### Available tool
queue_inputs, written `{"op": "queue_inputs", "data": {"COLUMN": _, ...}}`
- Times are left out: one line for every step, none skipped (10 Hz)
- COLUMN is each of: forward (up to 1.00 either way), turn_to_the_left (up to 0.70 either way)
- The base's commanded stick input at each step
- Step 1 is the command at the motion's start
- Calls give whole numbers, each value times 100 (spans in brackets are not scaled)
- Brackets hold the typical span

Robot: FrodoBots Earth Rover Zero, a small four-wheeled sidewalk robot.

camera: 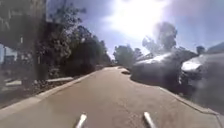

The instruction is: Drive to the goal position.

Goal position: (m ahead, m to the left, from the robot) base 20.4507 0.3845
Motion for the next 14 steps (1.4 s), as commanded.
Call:
{"op": "queue_inputs", "data": {"forward": 85, "turn_to_the_left": -34}}
{"op": "queue_inputs", "data": {"forward": 85, "turn_to_the_left": -23}}
{"op": "queue_inputs", "data": {"forward": 85, "turn_to_the_left": -13}}
{"op": "queue_inputs", "data": {"forward": 85, "turn_to_the_left": -4}}
{"op": "queue_inputs", "data": {"forward": 85, "turn_to_the_left": 0}}
{"op": "queue_inputs", "data": {"forward": 85, "turn_to_the_left": 0}}
{"op": "queue_inputs", "data": {"forward": 85, "turn_to_the_left": 0}}
{"op": "queue_inputs", "data": {"forward": 85, "turn_to_the_left": 0}}
{"op": "queue_inputs", "data": {"forward": 85, "turn_to_the_left": 0}}
{"op": "queue_inputs", "data": {"forward": 85, "turn_to_the_left": 0}}
{"op": "queue_inputs", "data": {"forward": 91, "turn_to_the_left": 0}}
{"op": "queue_inputs", "data": {"forward": 96, "turn_to_the_left": 0}}
{"op": "queue_inputs", "data": {"forward": 100, "turn_to_the_left": 0}}
{"op": "queue_inputs", "data": {"forward": 100, "turn_to_the_left": 0}}
